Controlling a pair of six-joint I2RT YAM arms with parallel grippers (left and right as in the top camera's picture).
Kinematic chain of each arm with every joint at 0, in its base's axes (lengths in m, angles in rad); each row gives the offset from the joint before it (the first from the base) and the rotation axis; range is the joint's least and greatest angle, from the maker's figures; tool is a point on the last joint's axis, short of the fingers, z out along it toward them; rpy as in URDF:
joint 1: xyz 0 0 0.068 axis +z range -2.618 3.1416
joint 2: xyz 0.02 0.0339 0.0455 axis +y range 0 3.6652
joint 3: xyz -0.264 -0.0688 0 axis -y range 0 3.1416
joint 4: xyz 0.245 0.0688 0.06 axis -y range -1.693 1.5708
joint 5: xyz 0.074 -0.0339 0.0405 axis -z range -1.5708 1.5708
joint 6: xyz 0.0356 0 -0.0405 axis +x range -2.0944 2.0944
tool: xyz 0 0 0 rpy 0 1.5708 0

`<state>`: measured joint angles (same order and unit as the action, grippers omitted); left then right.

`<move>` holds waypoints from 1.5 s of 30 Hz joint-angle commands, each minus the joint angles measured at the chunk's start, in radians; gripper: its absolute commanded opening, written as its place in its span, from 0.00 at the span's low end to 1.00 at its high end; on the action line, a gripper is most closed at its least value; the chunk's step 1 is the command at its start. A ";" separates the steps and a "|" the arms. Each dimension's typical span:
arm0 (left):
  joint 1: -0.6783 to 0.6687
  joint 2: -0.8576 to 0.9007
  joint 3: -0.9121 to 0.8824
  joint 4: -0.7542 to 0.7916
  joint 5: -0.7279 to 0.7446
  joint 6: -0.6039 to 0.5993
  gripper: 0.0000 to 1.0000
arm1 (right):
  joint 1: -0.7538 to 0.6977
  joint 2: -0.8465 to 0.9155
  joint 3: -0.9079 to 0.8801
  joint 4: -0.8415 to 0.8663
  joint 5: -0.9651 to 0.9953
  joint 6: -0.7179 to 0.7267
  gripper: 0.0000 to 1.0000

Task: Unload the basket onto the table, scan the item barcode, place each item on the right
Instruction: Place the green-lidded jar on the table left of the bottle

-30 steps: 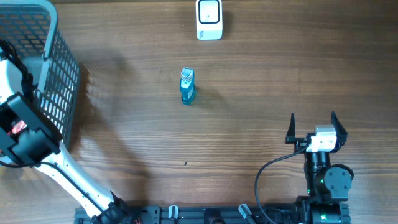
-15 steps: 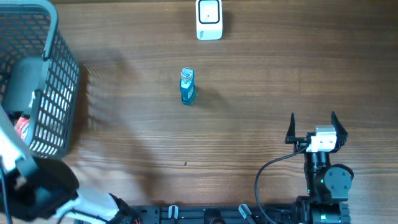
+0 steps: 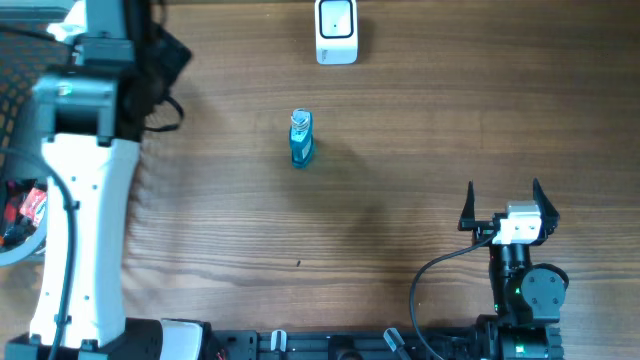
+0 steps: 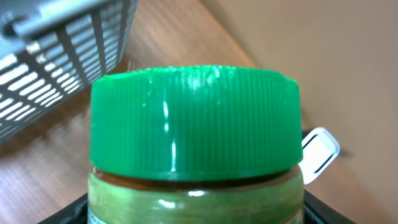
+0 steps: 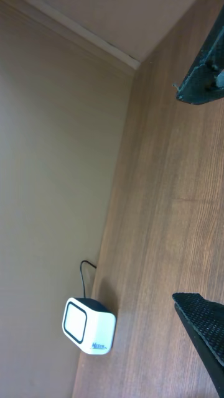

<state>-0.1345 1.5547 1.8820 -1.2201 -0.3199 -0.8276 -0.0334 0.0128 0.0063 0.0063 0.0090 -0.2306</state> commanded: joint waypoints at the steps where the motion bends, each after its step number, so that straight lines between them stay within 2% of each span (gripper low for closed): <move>1: -0.073 0.075 0.000 -0.057 -0.119 0.005 0.70 | 0.002 -0.008 -0.001 0.003 0.013 -0.006 1.00; 5: -0.098 0.195 -0.001 -0.117 -0.113 -0.022 0.70 | 0.002 -0.008 -0.001 0.002 0.013 -0.006 1.00; 10: -0.100 0.344 -0.017 -0.127 -0.055 -0.052 0.65 | 0.002 -0.008 -0.001 0.002 0.013 -0.006 1.00; 15: -0.100 0.412 -0.188 -0.046 -0.016 -0.126 0.65 | 0.002 -0.008 -0.001 0.002 0.013 -0.006 1.00; 21: -0.099 0.413 -0.471 0.143 0.017 -0.208 0.66 | 0.002 -0.008 -0.001 0.002 0.013 -0.006 1.00; 25: -0.099 0.413 -0.583 0.236 0.017 -0.214 0.70 | 0.002 -0.008 -0.001 0.002 0.013 -0.006 1.00; 33: -0.099 0.413 -0.595 0.244 0.017 -0.213 0.85 | 0.002 -0.008 -0.001 0.002 0.013 -0.006 1.00; 34: -0.099 0.409 -0.595 0.241 0.017 -0.214 0.88 | 0.002 -0.008 -0.001 0.002 0.013 -0.005 1.00; 35: -0.099 0.405 -0.593 0.237 0.017 -0.214 0.97 | 0.002 -0.008 -0.001 0.002 0.013 -0.006 1.00; 36: -0.099 0.385 -0.589 0.224 0.017 -0.213 1.00 | 0.002 -0.008 -0.001 0.002 0.013 -0.006 1.00; 40: -0.099 0.278 -0.556 0.158 0.016 -0.213 1.00 | 0.002 -0.008 -0.001 0.002 0.013 -0.006 1.00; 45: -0.099 0.116 -0.553 0.150 0.016 -0.208 1.00 | 0.002 -0.008 -0.001 0.002 0.013 -0.006 1.00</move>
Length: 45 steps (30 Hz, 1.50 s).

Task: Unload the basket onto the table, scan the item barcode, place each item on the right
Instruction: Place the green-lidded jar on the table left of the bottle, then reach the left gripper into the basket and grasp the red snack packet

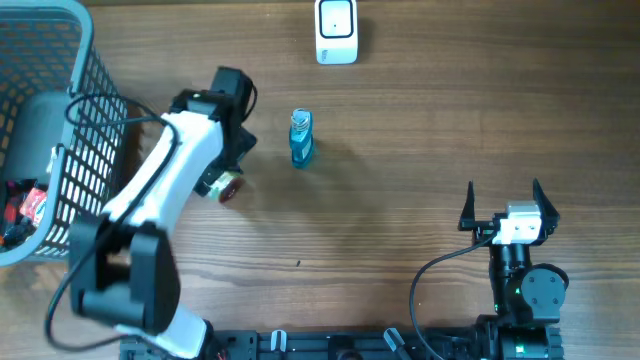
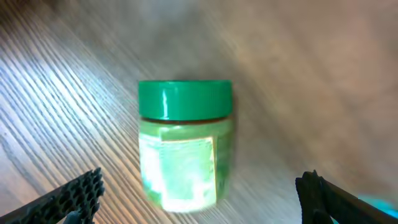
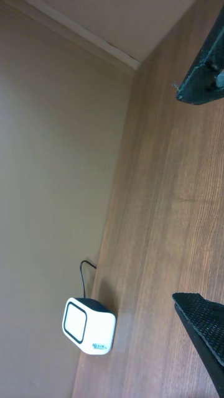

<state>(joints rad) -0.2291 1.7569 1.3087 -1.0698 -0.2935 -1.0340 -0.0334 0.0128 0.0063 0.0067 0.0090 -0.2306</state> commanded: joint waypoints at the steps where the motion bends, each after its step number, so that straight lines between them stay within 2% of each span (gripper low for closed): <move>1: -0.005 -0.116 0.021 -0.001 -0.010 0.002 1.00 | 0.002 -0.008 -0.001 0.002 0.013 -0.006 1.00; 6: 0.004 -0.278 0.137 -0.024 -0.070 0.061 1.00 | 0.002 -0.008 -0.001 0.002 0.013 -0.006 1.00; 8: 0.083 -0.311 0.340 -0.118 -0.118 0.063 1.00 | 0.002 -0.008 -0.001 0.002 0.013 -0.006 1.00; 10: 0.238 -0.308 0.571 -0.166 -0.067 0.164 0.99 | 0.002 -0.008 -0.001 0.002 0.013 -0.006 1.00; 12: 0.407 -0.308 0.712 -0.190 -0.009 0.217 0.99 | 0.002 -0.008 -0.001 0.002 0.013 -0.006 1.00; 13: 0.548 -0.308 0.768 -0.209 0.016 0.229 0.99 | 0.002 -0.008 -0.001 0.002 0.013 -0.006 1.00; 17: 0.835 -0.269 0.773 -0.257 0.024 0.249 1.00 | 0.002 -0.008 -0.001 0.002 0.013 -0.006 1.00; 20: 0.959 -0.174 0.771 -0.296 0.023 0.185 1.00 | 0.002 -0.008 -0.001 0.002 0.013 -0.006 1.00; 25: 0.974 0.032 0.771 -0.320 0.024 0.167 1.00 | 0.002 -0.008 -0.001 0.002 0.013 -0.006 1.00; 29: 0.966 0.187 0.771 -0.326 0.004 0.336 0.99 | 0.002 -0.008 -0.001 0.002 0.013 -0.006 1.00; 31: 0.967 0.238 0.768 -0.359 -0.006 0.357 0.95 | 0.002 -0.008 -0.001 0.002 0.013 -0.006 1.00; 35: 0.964 0.245 0.689 -0.348 -0.015 0.349 0.95 | 0.002 -0.008 -0.001 0.002 0.013 -0.006 1.00; 45: 0.961 0.245 0.370 -0.129 -0.029 0.350 0.96 | 0.002 -0.008 -0.001 0.002 0.013 -0.006 1.00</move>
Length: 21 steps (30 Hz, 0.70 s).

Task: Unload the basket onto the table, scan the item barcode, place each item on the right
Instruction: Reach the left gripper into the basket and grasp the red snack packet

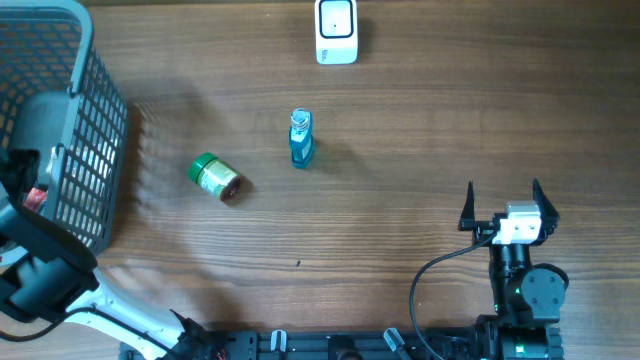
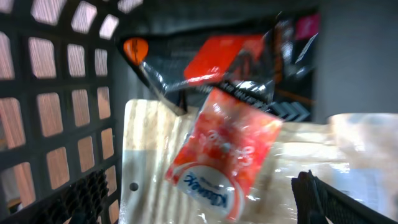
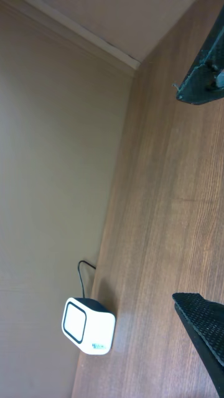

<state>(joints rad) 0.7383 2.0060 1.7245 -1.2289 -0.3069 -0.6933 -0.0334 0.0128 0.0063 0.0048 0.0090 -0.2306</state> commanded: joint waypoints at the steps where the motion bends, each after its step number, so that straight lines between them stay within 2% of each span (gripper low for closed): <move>1: -0.006 -0.005 -0.061 0.049 -0.016 0.010 0.96 | 0.002 -0.008 -0.001 0.004 0.013 -0.006 1.00; 4: -0.008 -0.005 -0.117 0.121 -0.011 0.015 1.00 | 0.002 -0.008 -0.001 0.004 0.013 -0.006 1.00; 9: -0.008 -0.005 -0.184 0.247 0.112 0.159 1.00 | 0.002 -0.008 -0.001 0.004 0.013 -0.006 1.00; 15: -0.008 -0.005 -0.217 0.284 0.132 0.166 1.00 | 0.002 -0.008 -0.001 0.004 0.013 -0.006 0.99; 17: -0.008 -0.004 -0.224 0.287 0.132 0.166 0.90 | 0.002 -0.008 -0.001 0.004 0.013 -0.006 1.00; 19: -0.008 -0.004 -0.224 0.283 0.132 0.166 0.74 | 0.002 -0.008 -0.001 0.004 0.013 -0.006 1.00; 21: -0.008 -0.004 -0.224 0.278 0.131 0.166 0.68 | 0.002 -0.008 -0.001 0.004 0.013 -0.006 1.00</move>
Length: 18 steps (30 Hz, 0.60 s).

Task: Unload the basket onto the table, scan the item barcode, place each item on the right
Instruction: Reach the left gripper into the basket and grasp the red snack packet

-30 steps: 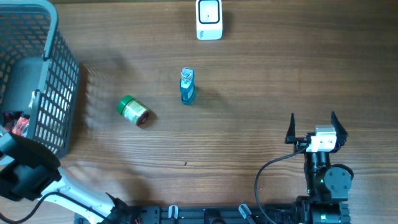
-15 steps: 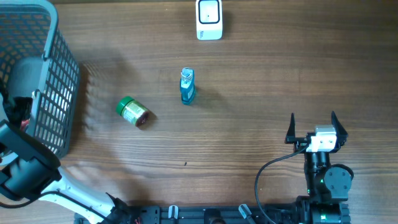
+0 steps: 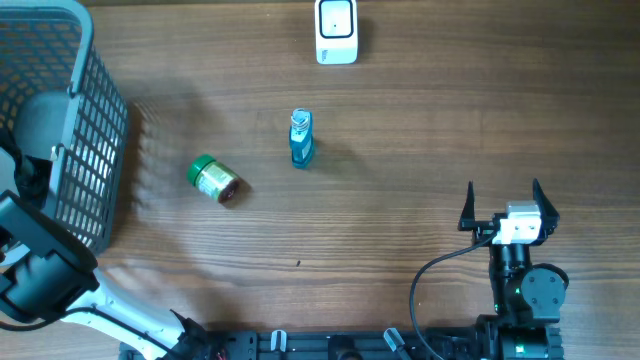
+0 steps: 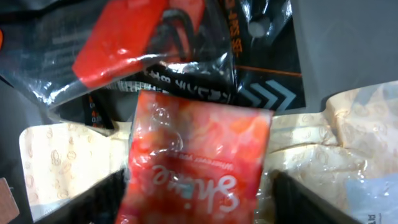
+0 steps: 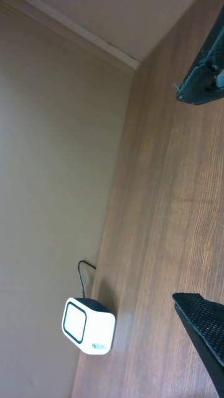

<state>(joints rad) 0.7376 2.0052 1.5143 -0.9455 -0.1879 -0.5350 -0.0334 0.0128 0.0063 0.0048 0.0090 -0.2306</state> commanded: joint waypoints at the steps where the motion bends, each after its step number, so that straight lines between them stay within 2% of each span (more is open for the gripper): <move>1: -0.007 -0.003 -0.014 -0.005 0.012 0.007 0.65 | 0.002 -0.008 -0.001 0.004 0.013 -0.006 1.00; 6: -0.007 -0.023 -0.013 -0.015 0.013 0.007 0.61 | 0.002 -0.008 -0.001 0.004 0.013 -0.005 1.00; 14: -0.007 -0.226 -0.009 -0.011 0.012 0.004 0.60 | 0.002 -0.008 -0.001 0.004 0.013 -0.006 1.00; 15: -0.007 -0.248 -0.009 -0.011 0.012 0.004 0.68 | 0.002 -0.008 -0.001 0.004 0.013 -0.006 1.00; 16: -0.006 -0.255 -0.009 -0.012 0.012 0.004 0.92 | 0.002 -0.008 -0.001 0.004 0.013 -0.006 1.00; 17: -0.006 -0.253 -0.010 -0.015 0.012 0.004 0.99 | 0.002 -0.008 -0.001 0.004 0.013 -0.006 1.00; 18: -0.006 -0.240 -0.013 -0.015 0.012 0.004 1.00 | 0.002 -0.008 -0.001 0.004 0.013 -0.006 1.00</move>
<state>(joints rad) 0.7376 1.7641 1.5078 -0.9573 -0.1806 -0.5343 -0.0334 0.0128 0.0063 0.0048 0.0093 -0.2306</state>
